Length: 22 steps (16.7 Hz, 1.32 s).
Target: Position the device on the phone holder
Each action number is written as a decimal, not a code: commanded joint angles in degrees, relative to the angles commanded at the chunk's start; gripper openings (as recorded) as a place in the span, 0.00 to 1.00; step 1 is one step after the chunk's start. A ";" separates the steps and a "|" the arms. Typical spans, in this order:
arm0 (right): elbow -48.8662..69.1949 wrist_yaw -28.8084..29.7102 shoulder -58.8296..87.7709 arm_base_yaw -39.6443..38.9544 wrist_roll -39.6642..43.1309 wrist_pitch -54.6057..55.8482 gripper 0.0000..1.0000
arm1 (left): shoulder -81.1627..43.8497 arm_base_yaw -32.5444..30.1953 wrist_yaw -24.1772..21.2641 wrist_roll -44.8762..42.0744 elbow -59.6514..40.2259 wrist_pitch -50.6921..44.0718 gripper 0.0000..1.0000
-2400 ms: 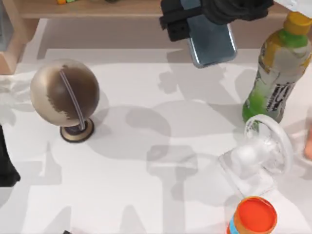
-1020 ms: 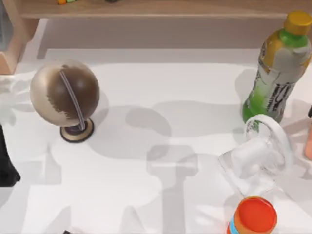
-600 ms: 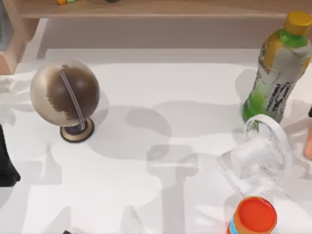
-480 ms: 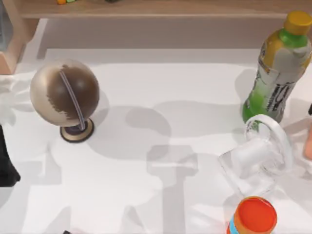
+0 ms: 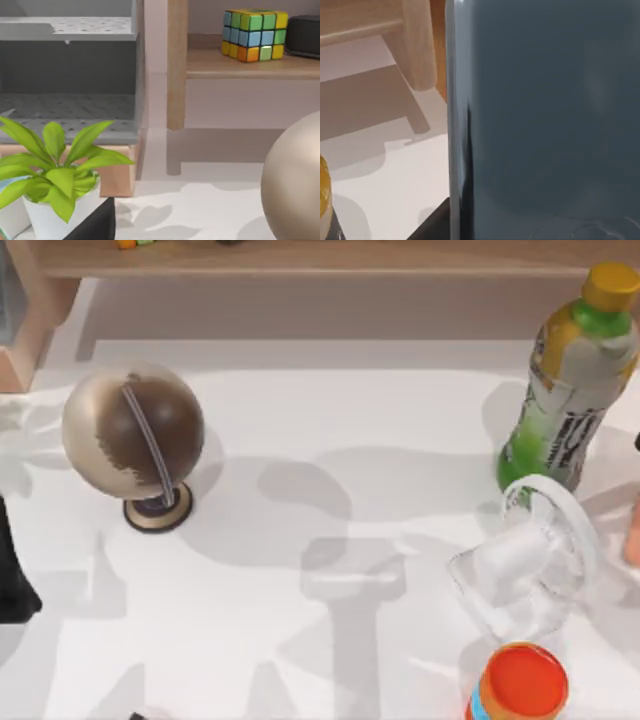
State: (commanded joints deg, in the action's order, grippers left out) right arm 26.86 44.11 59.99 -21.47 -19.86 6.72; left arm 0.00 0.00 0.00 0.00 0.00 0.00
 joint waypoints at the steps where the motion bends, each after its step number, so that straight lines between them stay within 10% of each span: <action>1: -0.34 -0.96 1.59 1.38 0.42 1.60 0.00 | 0.00 0.00 0.00 0.00 0.00 0.00 1.00; 9: -0.41 -3.78 5.99 4.90 1.12 5.12 0.00 | 0.00 0.00 0.00 0.00 0.00 0.00 1.00; 22: -0.41 -3.78 5.99 4.90 1.12 5.12 0.98 | 0.00 0.00 0.00 0.00 0.00 0.00 1.00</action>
State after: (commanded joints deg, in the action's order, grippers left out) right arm 26.45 40.32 65.98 -16.57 -18.74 11.84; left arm 0.00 0.00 0.00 0.00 0.00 0.00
